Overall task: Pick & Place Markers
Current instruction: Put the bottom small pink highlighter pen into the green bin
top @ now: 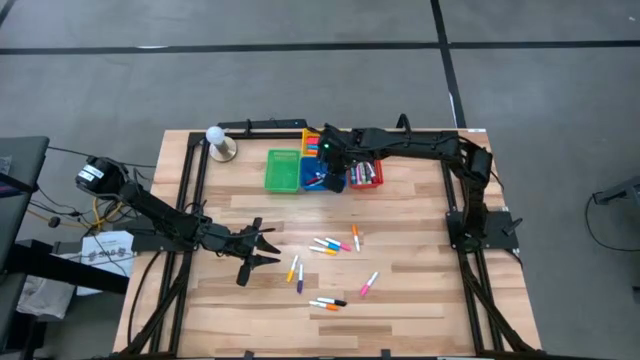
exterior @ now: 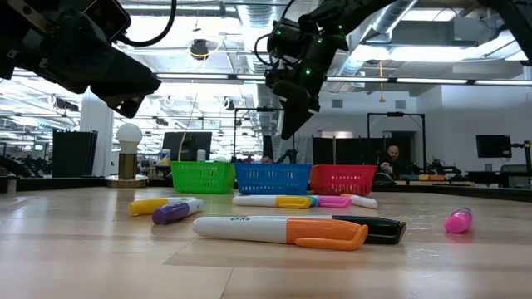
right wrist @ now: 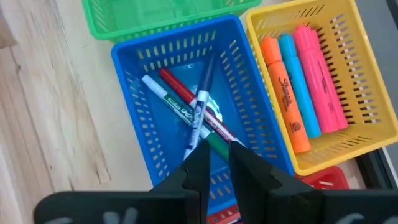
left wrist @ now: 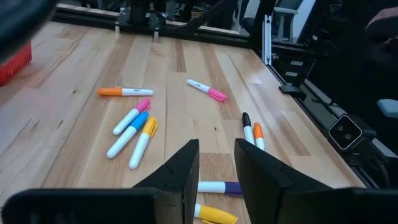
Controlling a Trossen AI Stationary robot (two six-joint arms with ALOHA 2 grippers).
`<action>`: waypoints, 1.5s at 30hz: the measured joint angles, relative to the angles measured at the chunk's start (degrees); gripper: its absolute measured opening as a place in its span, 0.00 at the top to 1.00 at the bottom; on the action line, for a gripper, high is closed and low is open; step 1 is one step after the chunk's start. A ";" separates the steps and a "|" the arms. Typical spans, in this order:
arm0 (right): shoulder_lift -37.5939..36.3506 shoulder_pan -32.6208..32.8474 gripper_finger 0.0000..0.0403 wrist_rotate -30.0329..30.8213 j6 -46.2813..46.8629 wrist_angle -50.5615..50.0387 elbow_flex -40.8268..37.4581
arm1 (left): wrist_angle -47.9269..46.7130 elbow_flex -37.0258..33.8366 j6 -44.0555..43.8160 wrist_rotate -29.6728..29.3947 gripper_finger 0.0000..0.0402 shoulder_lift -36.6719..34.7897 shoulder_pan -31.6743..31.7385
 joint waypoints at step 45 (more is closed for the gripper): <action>-25.81 7.91 0.87 -6.22 2.22 18.64 -20.73 | 2.36 -6.62 -21.00 -24.68 0.75 0.00 -20.71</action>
